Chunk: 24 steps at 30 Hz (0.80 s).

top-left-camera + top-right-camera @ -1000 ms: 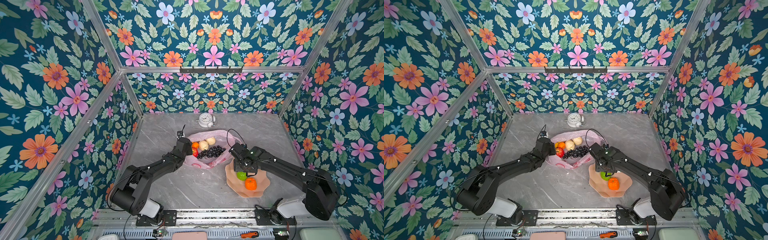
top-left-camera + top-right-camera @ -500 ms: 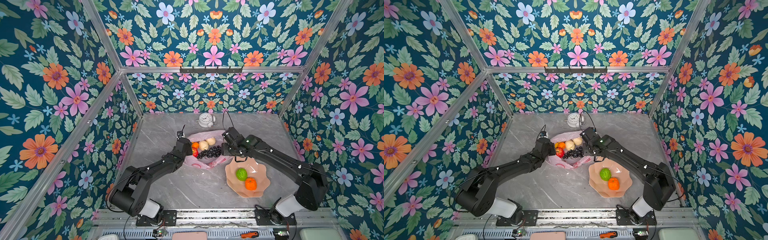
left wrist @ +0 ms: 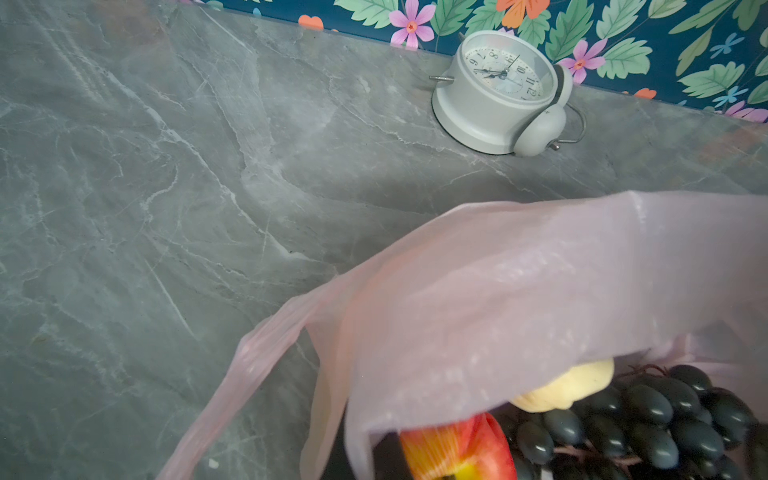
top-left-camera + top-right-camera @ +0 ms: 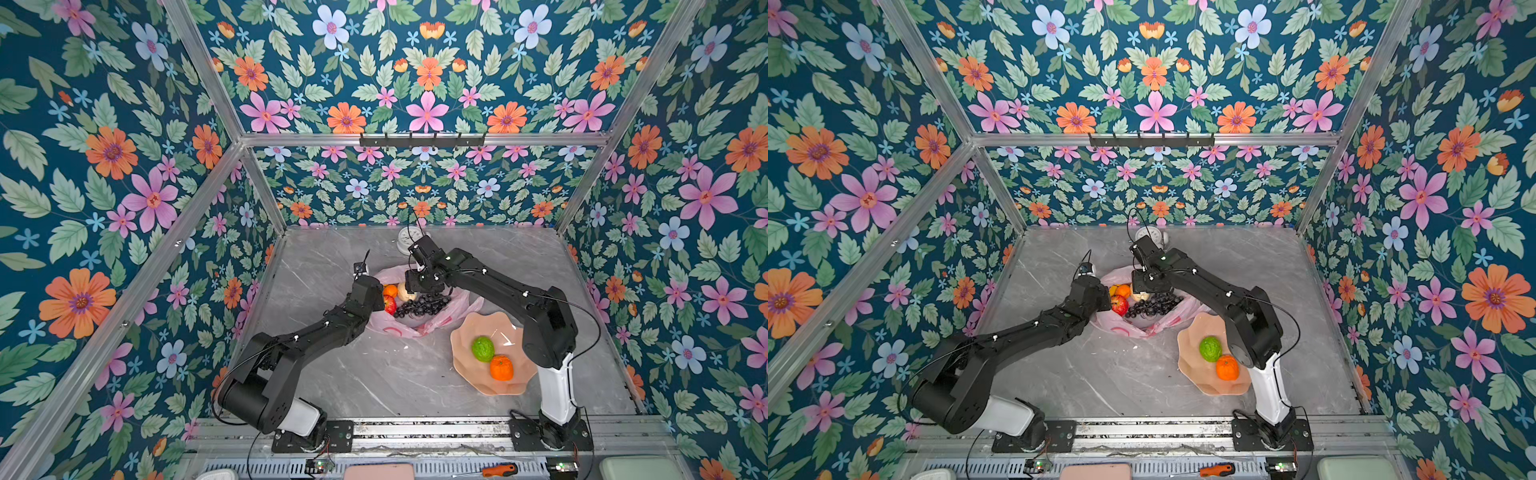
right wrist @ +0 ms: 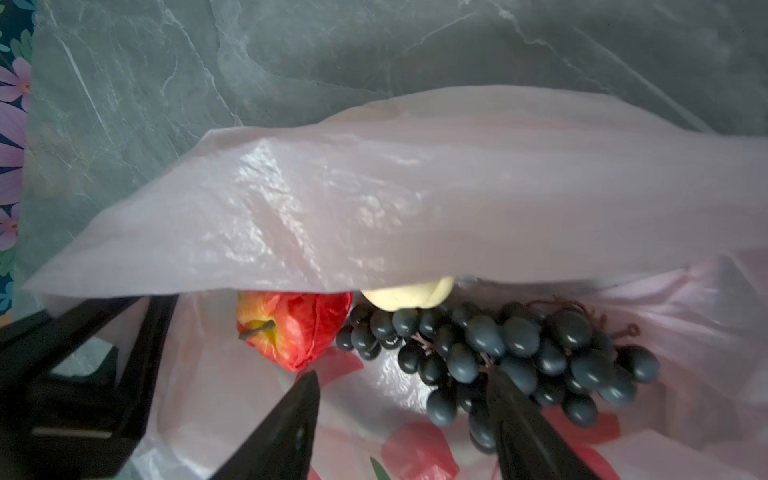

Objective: Take the fake fruits out of the plastic bag
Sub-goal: 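Reach the right gripper into the bag and grasp a pale pear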

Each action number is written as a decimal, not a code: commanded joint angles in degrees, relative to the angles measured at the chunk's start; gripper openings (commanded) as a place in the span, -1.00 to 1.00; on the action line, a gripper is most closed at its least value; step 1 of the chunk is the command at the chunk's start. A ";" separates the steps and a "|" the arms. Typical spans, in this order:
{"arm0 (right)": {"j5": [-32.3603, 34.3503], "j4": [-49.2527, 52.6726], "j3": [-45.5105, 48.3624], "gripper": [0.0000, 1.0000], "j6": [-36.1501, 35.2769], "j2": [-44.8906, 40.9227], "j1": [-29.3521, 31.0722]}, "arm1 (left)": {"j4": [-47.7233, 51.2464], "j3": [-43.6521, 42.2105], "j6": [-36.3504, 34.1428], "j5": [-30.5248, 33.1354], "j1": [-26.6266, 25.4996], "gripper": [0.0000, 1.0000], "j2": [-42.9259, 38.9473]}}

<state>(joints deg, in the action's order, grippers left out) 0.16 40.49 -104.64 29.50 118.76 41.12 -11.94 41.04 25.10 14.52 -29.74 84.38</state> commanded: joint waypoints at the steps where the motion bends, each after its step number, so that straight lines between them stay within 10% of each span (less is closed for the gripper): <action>1: -0.26 3.86 -4.29 0.33 -1.32 3.22 -0.11 | -0.45 0.02 -0.32 0.35 0.03 -0.89 -0.29; 24: -2.89 11.15 -21.57 0.41 -3.06 18.73 -1.49 | -0.45 0.19 -0.23 0.04 0.02 -0.86 -0.05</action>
<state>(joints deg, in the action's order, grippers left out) -2.37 49.56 -124.97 26.89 136.73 39.53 -11.94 41.04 25.10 14.48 -29.74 84.38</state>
